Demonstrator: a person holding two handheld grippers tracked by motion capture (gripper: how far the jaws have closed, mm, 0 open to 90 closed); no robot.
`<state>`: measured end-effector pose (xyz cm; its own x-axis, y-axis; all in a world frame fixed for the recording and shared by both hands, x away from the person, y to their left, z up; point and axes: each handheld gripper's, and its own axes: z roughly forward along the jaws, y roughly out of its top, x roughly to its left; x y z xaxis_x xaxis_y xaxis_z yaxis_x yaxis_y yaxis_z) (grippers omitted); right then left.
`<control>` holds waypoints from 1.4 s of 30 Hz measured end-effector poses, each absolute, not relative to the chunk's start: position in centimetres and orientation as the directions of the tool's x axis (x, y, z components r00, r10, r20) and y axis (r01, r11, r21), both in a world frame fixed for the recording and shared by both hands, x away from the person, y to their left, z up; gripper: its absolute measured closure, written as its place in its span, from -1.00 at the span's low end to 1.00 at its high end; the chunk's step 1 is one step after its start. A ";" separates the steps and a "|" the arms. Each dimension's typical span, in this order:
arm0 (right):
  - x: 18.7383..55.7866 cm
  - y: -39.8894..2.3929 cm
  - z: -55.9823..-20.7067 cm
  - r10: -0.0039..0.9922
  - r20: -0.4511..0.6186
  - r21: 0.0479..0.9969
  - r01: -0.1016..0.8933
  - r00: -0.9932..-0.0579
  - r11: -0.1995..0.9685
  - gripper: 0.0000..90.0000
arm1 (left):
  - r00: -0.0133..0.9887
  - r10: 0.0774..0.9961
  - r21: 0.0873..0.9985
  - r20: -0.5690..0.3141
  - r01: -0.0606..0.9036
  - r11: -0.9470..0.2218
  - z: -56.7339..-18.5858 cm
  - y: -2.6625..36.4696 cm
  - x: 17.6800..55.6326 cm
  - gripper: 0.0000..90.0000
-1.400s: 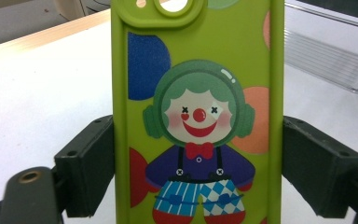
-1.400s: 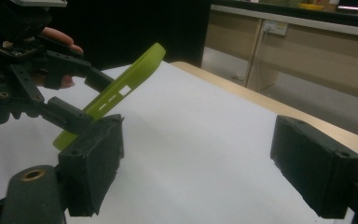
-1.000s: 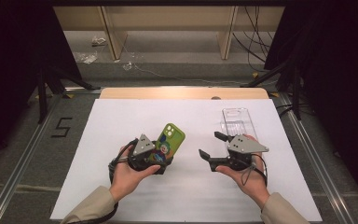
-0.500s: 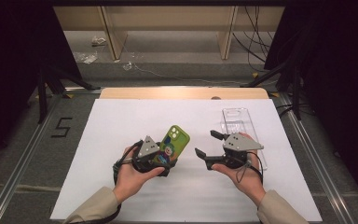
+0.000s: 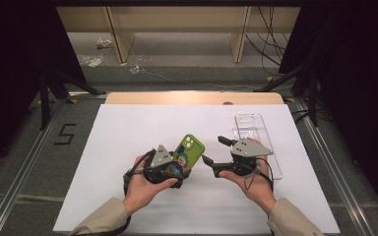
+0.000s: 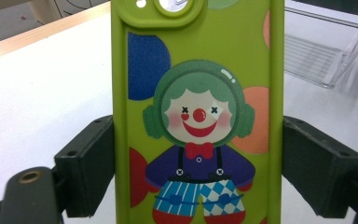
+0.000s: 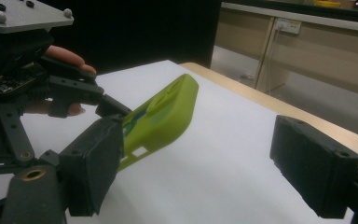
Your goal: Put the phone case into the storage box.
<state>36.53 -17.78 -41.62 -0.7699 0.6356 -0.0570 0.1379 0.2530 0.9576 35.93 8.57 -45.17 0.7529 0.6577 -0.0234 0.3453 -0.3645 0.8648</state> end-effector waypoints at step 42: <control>38.5 -14.9 -42.2 0.627 -0.020 0.947 0.186 -0.779 0.261 -0.55 | 0.780 0.625 0.870 -0.010 0.315 -0.380 -45.2 6.2 35.4 -0.64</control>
<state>38.48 -14.91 -42.22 -0.7788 0.6270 -0.0197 0.1862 0.2611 0.9472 35.35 6.23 -45.19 0.7802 0.6255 -0.0095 0.3150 -0.3797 0.8699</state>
